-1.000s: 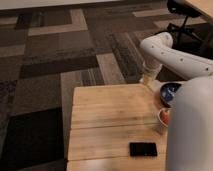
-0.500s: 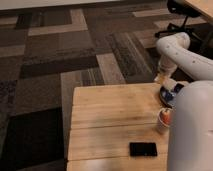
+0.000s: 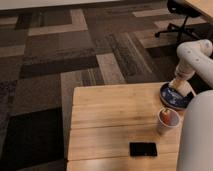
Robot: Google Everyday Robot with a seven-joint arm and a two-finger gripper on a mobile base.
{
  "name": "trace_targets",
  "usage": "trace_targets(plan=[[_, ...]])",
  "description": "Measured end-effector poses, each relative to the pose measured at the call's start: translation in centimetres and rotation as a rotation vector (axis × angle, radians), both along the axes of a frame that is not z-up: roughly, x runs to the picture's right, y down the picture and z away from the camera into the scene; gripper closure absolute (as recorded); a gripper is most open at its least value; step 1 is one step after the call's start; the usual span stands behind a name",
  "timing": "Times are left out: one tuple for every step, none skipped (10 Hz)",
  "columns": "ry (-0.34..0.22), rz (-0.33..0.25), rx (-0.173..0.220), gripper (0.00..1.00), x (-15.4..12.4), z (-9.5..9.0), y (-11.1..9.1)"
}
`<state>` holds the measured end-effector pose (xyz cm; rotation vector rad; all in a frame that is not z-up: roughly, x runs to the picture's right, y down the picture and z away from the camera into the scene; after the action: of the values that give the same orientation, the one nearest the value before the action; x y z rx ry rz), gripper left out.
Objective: Place the white sponge in the ceramic bowl
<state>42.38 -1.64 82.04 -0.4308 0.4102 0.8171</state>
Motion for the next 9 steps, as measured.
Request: trace_targets(plan=[[0.003, 0.002, -0.001, 0.93, 0.22, -0.09, 0.1], [0.002, -0.001, -0.001, 0.93, 0.1, -0.04, 0.04], [0.0, -0.002, -0.001, 0.93, -0.07, 0.02, -0.04], [0.002, -0.002, -0.001, 1.0, 0.07, -0.03, 0.01], [0.002, -0.002, -0.001, 0.97, 0.09, -0.03, 0.02], [0.001, -0.004, -0.001, 0.84, -0.03, 0.02, -0.04], [0.001, -0.004, -0.001, 0.69, -0.05, 0.03, -0.06], [0.002, -0.004, -0.001, 0.6, -0.02, 0.01, -0.05], [0.001, -0.004, -0.001, 0.45, -0.06, 0.03, -0.06]])
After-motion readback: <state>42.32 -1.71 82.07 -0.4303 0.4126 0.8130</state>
